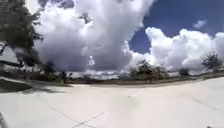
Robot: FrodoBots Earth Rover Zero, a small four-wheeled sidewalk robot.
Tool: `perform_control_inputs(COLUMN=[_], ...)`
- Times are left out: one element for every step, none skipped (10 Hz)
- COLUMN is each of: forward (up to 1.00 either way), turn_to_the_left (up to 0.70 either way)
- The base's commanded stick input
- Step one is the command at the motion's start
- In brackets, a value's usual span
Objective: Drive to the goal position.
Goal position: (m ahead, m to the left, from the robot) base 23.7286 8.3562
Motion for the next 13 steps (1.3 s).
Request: perform_control_inputs(forward=[0.85, 0.85, 0.85, 0.85, 0.85, 0.85, 0.85, 0.85, 0.85, 0.85, 0.85, 0.85, 0.85], turn_to_the_left=[0.33, 0.31, 0.00, 0.00, 0.00, 0.00, 0.00, 0.00, 0.00, 0.34, 0.22, 0.00, 0.00])
